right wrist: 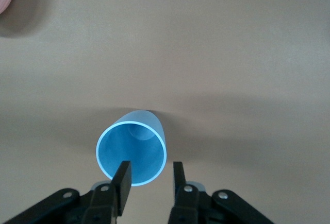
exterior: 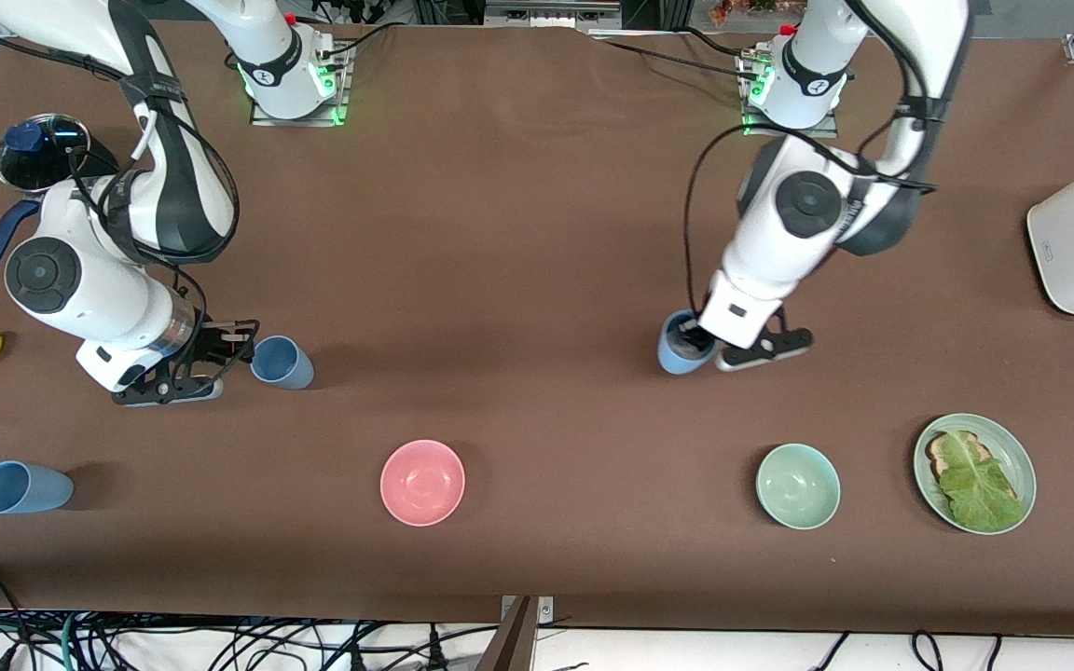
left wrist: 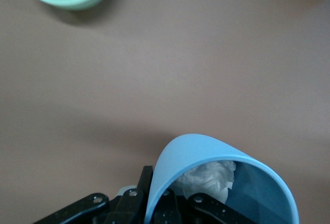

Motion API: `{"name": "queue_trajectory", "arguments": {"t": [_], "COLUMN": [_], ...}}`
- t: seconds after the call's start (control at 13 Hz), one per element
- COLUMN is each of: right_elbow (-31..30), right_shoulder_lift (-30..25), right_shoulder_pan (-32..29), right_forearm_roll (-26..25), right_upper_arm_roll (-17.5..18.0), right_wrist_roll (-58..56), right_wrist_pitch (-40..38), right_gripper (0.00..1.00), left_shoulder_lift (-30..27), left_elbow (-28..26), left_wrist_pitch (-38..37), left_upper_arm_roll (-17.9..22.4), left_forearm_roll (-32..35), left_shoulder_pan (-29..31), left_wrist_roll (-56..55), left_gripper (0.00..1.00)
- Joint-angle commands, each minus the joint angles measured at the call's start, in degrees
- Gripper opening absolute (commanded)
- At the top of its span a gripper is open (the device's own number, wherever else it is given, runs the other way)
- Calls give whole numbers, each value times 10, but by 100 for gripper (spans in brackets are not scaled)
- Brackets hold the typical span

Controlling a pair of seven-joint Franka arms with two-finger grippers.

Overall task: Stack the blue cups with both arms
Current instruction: 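Carry the tissue cup centerward with the left gripper while the right gripper grasps its cup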

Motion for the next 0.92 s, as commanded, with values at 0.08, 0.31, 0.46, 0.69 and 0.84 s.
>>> {"name": "queue_trajectory", "arguments": {"t": [0.08,0.31,0.46,0.69,0.84], "right_elbow": [-23,-41,-55,-70,-71], "right_shoulder_lift": [-8,-2,0,5,8], "right_shoulder_pan": [-2,-3,-5,-5,-6], "right_forearm_roll": [-1,0,0,0,0], "right_upper_arm_roll": [1,1,1,1,1], "right_wrist_roll": [-2,-3,-11,-13,-13], "right_wrist_pitch": [23,50,73,97,100], "right_gripper": [36,35,35,35,35], "left_shoulder_lift": [6,26,53,96,111], "left_elbow": [8,19,40,67,69], "left_wrist_pitch": [-5,-2,7,28,52], "left_upper_arm_roll": [11,8,7,7,7], "left_forearm_roll": [-5,1,41,58,59], "left_shoulder_pan": [-61,-98,-114,-142,-151], "left_wrist_roll": [-104,-168,-232,-297,-321], "left_gripper": [0,0,0,0,0]}}
